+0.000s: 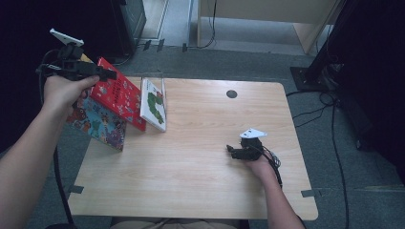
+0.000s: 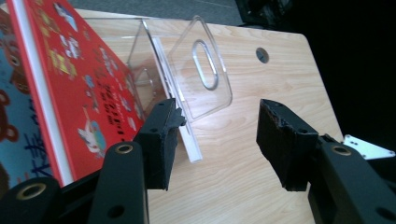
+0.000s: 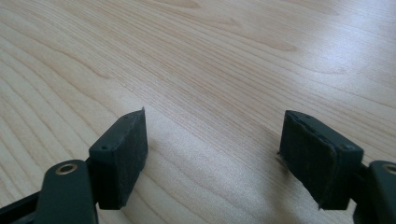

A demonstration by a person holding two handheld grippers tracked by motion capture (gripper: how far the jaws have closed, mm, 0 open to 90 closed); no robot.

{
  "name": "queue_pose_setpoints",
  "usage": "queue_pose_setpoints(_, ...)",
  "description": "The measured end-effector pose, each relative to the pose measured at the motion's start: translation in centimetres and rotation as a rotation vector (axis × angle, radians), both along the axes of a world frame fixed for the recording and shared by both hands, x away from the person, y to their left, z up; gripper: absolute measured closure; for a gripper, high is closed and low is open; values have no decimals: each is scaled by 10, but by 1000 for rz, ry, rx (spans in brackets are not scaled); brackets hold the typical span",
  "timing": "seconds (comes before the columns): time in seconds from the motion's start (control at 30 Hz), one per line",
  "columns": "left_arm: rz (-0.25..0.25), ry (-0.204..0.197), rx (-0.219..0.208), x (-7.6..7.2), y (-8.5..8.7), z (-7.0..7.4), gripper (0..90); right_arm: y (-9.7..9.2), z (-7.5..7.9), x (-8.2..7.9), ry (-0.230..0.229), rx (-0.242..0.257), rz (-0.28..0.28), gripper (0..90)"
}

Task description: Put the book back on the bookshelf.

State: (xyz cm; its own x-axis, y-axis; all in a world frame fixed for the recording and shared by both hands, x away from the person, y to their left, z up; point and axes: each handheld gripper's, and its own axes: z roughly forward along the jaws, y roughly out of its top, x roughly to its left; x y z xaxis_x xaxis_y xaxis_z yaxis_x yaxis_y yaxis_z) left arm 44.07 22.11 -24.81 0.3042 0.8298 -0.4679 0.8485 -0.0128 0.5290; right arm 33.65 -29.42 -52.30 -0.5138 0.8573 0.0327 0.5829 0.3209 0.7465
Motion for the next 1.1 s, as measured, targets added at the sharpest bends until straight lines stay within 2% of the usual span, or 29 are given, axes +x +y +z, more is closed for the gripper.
queue_pose_setpoints(0.17, -20, -1, -3, -10, -6, -9, 477, 0, 0, 1, 1, -5, 12, 202)
queue_pose_setpoints(0.23, -34, 1, 14, -12, -9, -12, 470, 1, 0, 0, 7, -4, 16, 186)
queue_pose_setpoints(0.3, -42, -3, 1, -15, -11, -13, 468, 1, 0, 0, 9, -5, 22, 176)
queue_pose_setpoints(0.37, -51, -32, 46, -19, -16, -13, 462, 1, 0, 1, 8, -3, 23, 170)
queue_pose_setpoints(0.47, -68, -28, -5, -24, -21, -16, 459, 1, -1, 1, 7, -4, 27, 163)
queue_pose_setpoints(0.77, -106, -28, -17, -37, -39, -32, 456, 1, 0, 0, 9, -6, 28, 159)
queue_pose_setpoints(0.87, -107, -37, -43, -40, -44, -38, 455, 1, 0, 0, 9, -5, 28, 158)
queue_pose_setpoints(1.0, -116, -47, -28, -45, -51, -47, 455, 1, 0, 0, 9, -5, 29, 155)
queue_pose_setpoints(1.1, -123, -46, -38, -47, -55, -54, 455, 1, 0, 0, 9, -6, 29, 155)
